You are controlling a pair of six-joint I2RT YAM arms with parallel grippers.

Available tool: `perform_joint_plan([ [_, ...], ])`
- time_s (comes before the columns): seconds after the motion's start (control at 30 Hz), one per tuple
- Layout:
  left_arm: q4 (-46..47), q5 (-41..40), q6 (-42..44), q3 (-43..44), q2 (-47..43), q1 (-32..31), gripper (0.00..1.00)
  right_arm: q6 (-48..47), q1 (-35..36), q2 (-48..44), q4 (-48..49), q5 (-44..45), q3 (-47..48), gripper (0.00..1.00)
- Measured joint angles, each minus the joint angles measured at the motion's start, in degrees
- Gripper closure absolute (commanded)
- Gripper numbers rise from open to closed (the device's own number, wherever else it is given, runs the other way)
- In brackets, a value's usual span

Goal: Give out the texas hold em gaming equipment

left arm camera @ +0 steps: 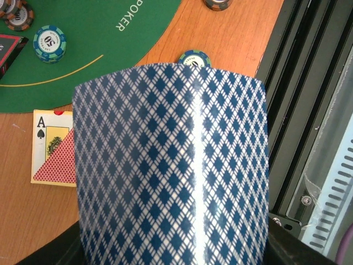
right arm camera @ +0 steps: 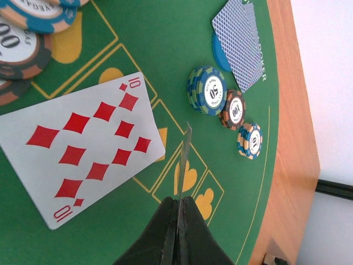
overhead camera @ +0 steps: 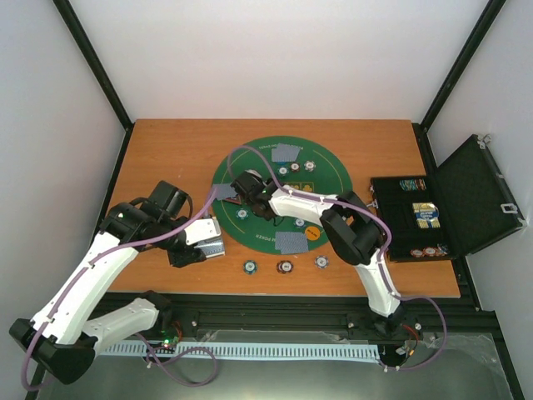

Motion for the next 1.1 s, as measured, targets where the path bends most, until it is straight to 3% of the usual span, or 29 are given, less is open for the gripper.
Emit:
perform_joint_plan([
  [0.2,-0.07,-0.15,0.00,0.00,-0.22,0.00,0.79,-3.61,0.09,2.01,2.05,1.57,0.00,0.87],
  [0.37,-0.46,-0.26,0.00,0.00,-0.22,0.00,0.79,-3.23,0.44,2.43,1.33,-0.04,-0.17,0.56],
  [0.57,-0.87,-0.28,0.02,0.00,-0.20,0.00,0.79,0.31,1.11,1.27,-0.90,-4.13,-2.10,0.26],
  [0.7,-1.29,-0.26,0.02,0.00,-0.11,0.00,0.79,4.20,1.18,-3.34,-3.19,-7.65,-3.98,0.16],
  [0.8,-1.29,-0.22,0.00,0.00,-0.07,0.00,0.79,8.79,0.87,-10.32,-4.00,-12.11,-5.35,0.03],
  [0.97,-1.27,-0.07,0.00,0.07,0.28,0.00,0.79,20.31,-0.44,-25.73,-2.60,-23.67,-9.51,0.00],
  [1.03,-1.25,-0.09,0.00,0.07,0.28,0.00,0.79,28.81,-1.25,-33.86,0.90,-32.72,-15.10,0.00],
  [1.1,-1.20,-0.07,-0.02,0.11,0.28,0.00,0.79,33.18,-1.88,-36.74,2.99,-37.40,-18.08,0.00],
])
